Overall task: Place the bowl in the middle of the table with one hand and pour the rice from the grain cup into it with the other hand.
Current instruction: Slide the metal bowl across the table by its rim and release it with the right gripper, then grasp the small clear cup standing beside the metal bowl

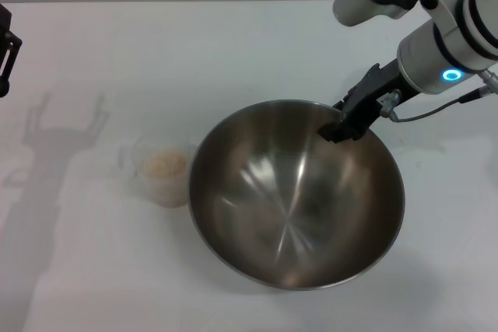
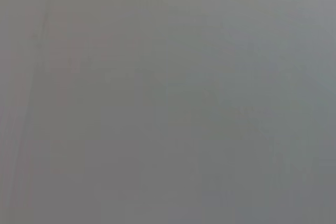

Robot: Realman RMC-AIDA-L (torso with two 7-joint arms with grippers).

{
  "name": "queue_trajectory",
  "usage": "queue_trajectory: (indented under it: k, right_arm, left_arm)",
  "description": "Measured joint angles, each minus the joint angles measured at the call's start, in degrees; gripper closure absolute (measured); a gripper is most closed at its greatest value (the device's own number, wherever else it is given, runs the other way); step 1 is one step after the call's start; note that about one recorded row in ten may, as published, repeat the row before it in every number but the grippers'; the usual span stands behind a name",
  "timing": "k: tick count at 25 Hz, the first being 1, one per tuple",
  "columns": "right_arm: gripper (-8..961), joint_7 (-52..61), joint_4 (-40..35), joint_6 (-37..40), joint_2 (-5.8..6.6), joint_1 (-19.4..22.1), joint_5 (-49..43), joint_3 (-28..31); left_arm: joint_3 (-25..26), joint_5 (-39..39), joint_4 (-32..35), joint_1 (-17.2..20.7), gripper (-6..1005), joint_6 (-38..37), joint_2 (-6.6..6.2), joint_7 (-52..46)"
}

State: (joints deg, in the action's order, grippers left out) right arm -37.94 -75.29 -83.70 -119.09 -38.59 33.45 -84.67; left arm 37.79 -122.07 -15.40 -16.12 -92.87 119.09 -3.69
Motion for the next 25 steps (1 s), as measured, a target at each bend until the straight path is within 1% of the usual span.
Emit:
queue_trajectory:
  k: [3,4,5,6,7,8,9,10,11,12,13,14,15,16,19,20,21,24,25]
  right_arm:
    - [561,0.4,-1.2,0.5,-0.01,0.1,-1.1,-1.4]
    - [561,0.6,-2.4,0.8,0.0,0.3,-1.4,-2.1]
    - [562,0.7,-5.6,1.5,-0.01,0.8,-1.5,-2.6]
    - [562,0.7,-5.6,1.5,-0.01,0.8,-1.5,-2.6]
    - [562,0.7,-9.8,3.3,0.0,1.7,-1.5,-2.7]
    - [562,0.7,-9.8,3.3,0.0,1.7,-1.5,-2.7]
    - [563,0.7,-12.2,4.8,0.0,2.2,-1.7,-2.9]
    - [563,0.5,-15.1,8.3,-0.01,2.9,-2.7,-3.5]
    - [563,0.5,-15.1,8.3,-0.01,2.9,-2.7,-3.5]
    - [563,0.5,-16.4,11.2,-0.03,3.5,-4.1,-4.4]
    - [564,0.5,-18.0,16.9,-0.15,4.9,-7.7,-7.3]
    - [564,0.5,-18.0,16.9,-0.15,4.9,-7.7,-7.3]
    - [564,1.0,-18.9,24.0,-0.3,7.1,-12.4,-11.1]
    - [564,1.0,-18.9,24.0,-0.3,7.1,-12.4,-11.1]
    - [564,3.6,-19.0,37.5,-0.47,11.5,-21.3,-17.7]
    - [564,7.0,-18.1,48.5,-0.5,15.0,-27.4,-21.1]
    - [564,7.0,-18.1,48.5,-0.5,15.0,-27.4,-21.1]
    - [564,12.9,-14.3,68.3,-0.56,20.6,-33.1,-23.2]
    - [564,16.4,-10.5,80.1,-0.58,23.4,-33.7,-23.0]
  left_arm:
    - [0.0,0.0,-0.2,0.5,150,-0.4,0.0,0.0]
    - [0.0,0.0,-0.3,0.7,150,-0.7,0.0,0.0]
    - [0.0,0.0,-0.3,1.1,151,-1.4,0.0,0.0]
    - [0.0,0.0,-0.3,1.1,152,-1.4,0.0,0.0]
    - [0.0,0.0,-0.3,1.3,152,-1.6,0.0,0.0]
    - [0.0,0.0,-0.3,1.4,153,-1.8,0.0,0.0]
    - [0.0,0.1,-0.3,1.5,154,-1.9,0.0,0.0]
    - [0.0,0.1,-0.3,1.7,154,-2.1,0.0,0.0]
    - [0.0,0.1,-0.3,1.7,155,-2.1,0.0,0.0]
    - [0.0,0.2,-0.2,1.8,156,-2.2,0.0,0.0]
    - [0.0,0.2,-0.2,2.0,156,-2.5,0.0,0.0]
    - [0.0,0.2,-0.2,2.0,157,-2.5,0.0,0.0]
    - [0.0,0.3,-0.2,2.2,158,-2.8,0.0,0.0]
    - [0.0,0.3,-0.2,2.2,158,-2.8,0.0,0.0]
    - [0.0,0.3,-0.2,2.5,160,-2.9,0.0,0.0]
    - [0.0,0.4,-0.2,2.7,161,-2.9,0.0,0.0]
    - [0.0,0.4,-0.2,2.7,162,-2.9,0.0,0.0]
    - [0.0,0.3,-0.2,2.9,164,-2.9,-0.02,-0.2]
    - [0.0,0.4,-0.2,3.0,164,-2.9,-0.04,-0.2]
